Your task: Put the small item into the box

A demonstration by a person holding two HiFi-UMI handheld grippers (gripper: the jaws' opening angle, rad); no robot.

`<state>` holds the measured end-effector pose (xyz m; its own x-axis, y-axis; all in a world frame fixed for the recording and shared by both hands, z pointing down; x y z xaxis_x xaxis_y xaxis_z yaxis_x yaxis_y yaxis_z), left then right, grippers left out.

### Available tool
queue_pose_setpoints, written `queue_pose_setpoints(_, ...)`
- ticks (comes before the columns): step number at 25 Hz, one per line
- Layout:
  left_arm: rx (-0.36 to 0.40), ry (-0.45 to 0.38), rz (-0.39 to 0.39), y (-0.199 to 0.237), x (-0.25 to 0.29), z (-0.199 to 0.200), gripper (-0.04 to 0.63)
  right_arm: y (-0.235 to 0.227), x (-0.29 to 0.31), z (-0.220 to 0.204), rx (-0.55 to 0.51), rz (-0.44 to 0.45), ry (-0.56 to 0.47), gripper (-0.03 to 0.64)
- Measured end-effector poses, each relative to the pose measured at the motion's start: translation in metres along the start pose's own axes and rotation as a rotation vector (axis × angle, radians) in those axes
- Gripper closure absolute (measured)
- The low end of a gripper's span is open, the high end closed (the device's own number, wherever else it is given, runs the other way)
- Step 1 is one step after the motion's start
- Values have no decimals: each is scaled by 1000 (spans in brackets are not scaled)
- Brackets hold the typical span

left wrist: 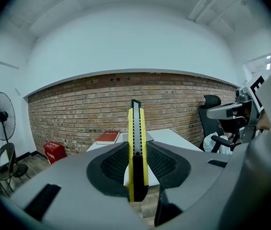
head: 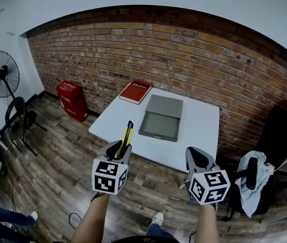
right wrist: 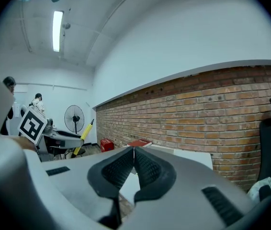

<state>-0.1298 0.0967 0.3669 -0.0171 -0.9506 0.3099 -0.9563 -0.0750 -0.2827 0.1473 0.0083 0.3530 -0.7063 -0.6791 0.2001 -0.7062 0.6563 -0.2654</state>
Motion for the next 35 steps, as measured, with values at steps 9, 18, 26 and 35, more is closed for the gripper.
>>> queue_pose_setpoints(9, 3, 14, 12, -3, 89, 37, 466, -70, 63, 35, 4, 26, 12, 597)
queue_pose_setpoints(18, 8, 40, 23, -10, 139, 53, 466, -113, 98, 50, 11, 57, 24, 597)
queue_pose_setpoints(26, 19, 35, 29, -9, 163, 64, 466, -130, 115, 56, 17, 70, 21, 597)
queue_pose_setpoints(35, 19, 27, 14, 12, 191, 62, 466, -131, 146, 61, 11, 58, 18, 597)
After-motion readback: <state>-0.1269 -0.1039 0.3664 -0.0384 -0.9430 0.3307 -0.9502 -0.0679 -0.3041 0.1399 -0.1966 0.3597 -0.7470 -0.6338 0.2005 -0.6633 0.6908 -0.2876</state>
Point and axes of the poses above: the fingertips, and each gripper's own axes: x forward along the fingers, y to its left, z out of its top, the point moved 10 cm from there along -x, backward along the fingers, and after that the axes turned 14 degrees about x, right-handed, at the moved point
